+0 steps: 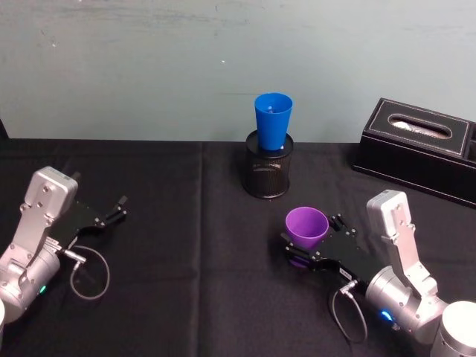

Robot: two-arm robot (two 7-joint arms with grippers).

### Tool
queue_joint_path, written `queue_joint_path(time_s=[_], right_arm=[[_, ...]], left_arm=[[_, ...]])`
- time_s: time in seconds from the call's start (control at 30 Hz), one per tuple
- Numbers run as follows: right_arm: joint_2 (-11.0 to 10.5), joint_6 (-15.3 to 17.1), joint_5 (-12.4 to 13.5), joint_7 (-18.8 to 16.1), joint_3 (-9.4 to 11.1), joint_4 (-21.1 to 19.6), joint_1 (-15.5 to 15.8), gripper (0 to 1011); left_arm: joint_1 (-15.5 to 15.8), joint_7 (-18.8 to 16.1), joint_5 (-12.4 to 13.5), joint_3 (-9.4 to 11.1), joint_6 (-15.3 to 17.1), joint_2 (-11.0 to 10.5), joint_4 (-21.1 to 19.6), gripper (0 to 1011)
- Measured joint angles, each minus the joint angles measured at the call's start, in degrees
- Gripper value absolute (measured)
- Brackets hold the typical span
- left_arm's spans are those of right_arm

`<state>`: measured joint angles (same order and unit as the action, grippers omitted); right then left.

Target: Pick up one cup with a gripper and tap it against the other cup.

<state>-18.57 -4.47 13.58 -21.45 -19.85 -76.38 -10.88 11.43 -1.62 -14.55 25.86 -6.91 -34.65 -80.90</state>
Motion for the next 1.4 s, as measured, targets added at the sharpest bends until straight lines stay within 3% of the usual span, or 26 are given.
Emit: queue_joint_path(time_s=[0.33, 0.67, 1.4], right_arm=[[-0.1, 0.0, 0.1, 0.0, 0.0, -0.2, 0.2, 998], [-0.2, -0.1, 0.2, 0.1, -0.1, -0.3, 0.3, 790], [-0.3, -0.2, 0.3, 0.2, -0.1, -0.4, 0.3, 735]], left_arm=[[0.0, 0.0, 0.0, 0.0, 0.0, 0.0, 0.0, 1011], [0.0, 0.0, 0.0, 0.0, 0.0, 0.0, 0.0, 1012], [0.0, 0.0, 0.0, 0.0, 0.0, 0.0, 0.0, 1012]])
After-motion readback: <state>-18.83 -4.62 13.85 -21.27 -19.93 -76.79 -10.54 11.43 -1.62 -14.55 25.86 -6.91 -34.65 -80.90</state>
